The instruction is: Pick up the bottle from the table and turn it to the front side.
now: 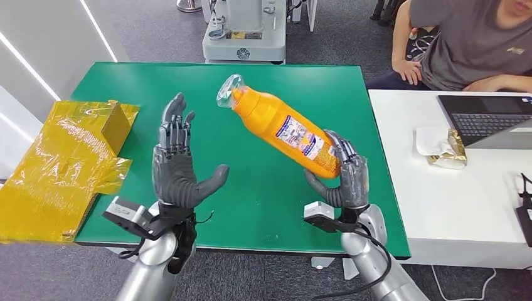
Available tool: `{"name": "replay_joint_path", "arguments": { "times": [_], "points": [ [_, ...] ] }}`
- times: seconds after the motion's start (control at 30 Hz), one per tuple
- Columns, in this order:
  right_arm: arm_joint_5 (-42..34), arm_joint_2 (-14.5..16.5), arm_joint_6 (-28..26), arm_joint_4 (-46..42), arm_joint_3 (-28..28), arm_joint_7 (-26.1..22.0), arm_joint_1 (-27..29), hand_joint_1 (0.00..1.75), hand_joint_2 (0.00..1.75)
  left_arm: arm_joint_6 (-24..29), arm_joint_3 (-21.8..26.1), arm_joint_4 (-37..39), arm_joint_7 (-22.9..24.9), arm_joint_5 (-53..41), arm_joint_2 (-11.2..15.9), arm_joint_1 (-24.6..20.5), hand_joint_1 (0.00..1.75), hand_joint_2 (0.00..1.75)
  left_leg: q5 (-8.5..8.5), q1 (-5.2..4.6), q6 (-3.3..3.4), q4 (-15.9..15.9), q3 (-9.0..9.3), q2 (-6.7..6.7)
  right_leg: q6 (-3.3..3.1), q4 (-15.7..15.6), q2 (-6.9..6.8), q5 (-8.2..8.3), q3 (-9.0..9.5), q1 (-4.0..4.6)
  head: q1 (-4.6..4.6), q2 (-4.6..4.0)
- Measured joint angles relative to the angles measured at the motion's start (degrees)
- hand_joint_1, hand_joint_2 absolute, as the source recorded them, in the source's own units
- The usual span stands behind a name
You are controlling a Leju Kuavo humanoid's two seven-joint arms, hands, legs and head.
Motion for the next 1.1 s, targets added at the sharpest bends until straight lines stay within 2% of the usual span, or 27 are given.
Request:
{"name": "replay_joint_path", "arguments": {
  "times": [0.23, 0.57, 0.8, 0.93, 1.1],
  "points": [
    [3.15, 3.01, 0.00, -3.94, -1.32, 0.00, 1.60, 1.75, 1.75, -1.04, 0.60, 8.79, 0.00, 0.15, -2.22, -6.01, 0.00, 1.75, 0.01, 0.00, -0.01, 0.01, 0.01, 0.03, -0.02, 0.02, 0.05, 0.02, -0.01, 0.00, -0.01, 0.00],
    [5.15, 6.18, 0.00, -8.15, -4.23, 0.00, 2.17, 1.75, 1.75, -0.13, 2.13, 15.74, 0.00, 1.55, -3.77, -9.30, 0.00, 1.75, 0.01, 0.01, -0.01, -0.01, 0.00, 0.03, -0.02, 0.02, 0.05, 0.00, -0.02, 0.01, 0.01, 0.00],
    [6.53, 6.44, 0.00, -7.37, -4.38, 0.01, 2.57, 1.75, 1.75, -0.03, 2.36, 16.16, 0.00, 2.92, -4.17, -9.50, 0.00, 1.75, 0.00, 0.00, -0.01, 0.00, -0.01, 0.03, -0.01, 0.02, 0.05, 0.00, -0.02, 0.00, 0.00, 0.00],
    [10.09, 6.47, 0.00, -5.40, -4.59, 0.01, 2.52, 1.75, 1.75, 0.95, 2.36, 13.96, 0.00, 1.74, -4.19, -8.97, 0.00, 1.75, 0.00, 0.01, -0.01, -0.01, -0.01, 0.02, -0.02, 0.02, 0.05, 0.00, -0.02, 0.01, 0.00, 0.00],
    [10.68, 6.52, 0.00, -1.42, -4.66, 0.02, 2.01, 1.75, 1.75, 1.27, 2.26, 10.81, 0.00, 0.46, -4.20, -8.35, 0.00, 1.75, 0.00, 0.01, -0.01, -0.02, -0.02, 0.02, -0.02, 0.02, 0.04, 0.00, -0.02, 0.01, -0.01, 0.00]
  ]
}}
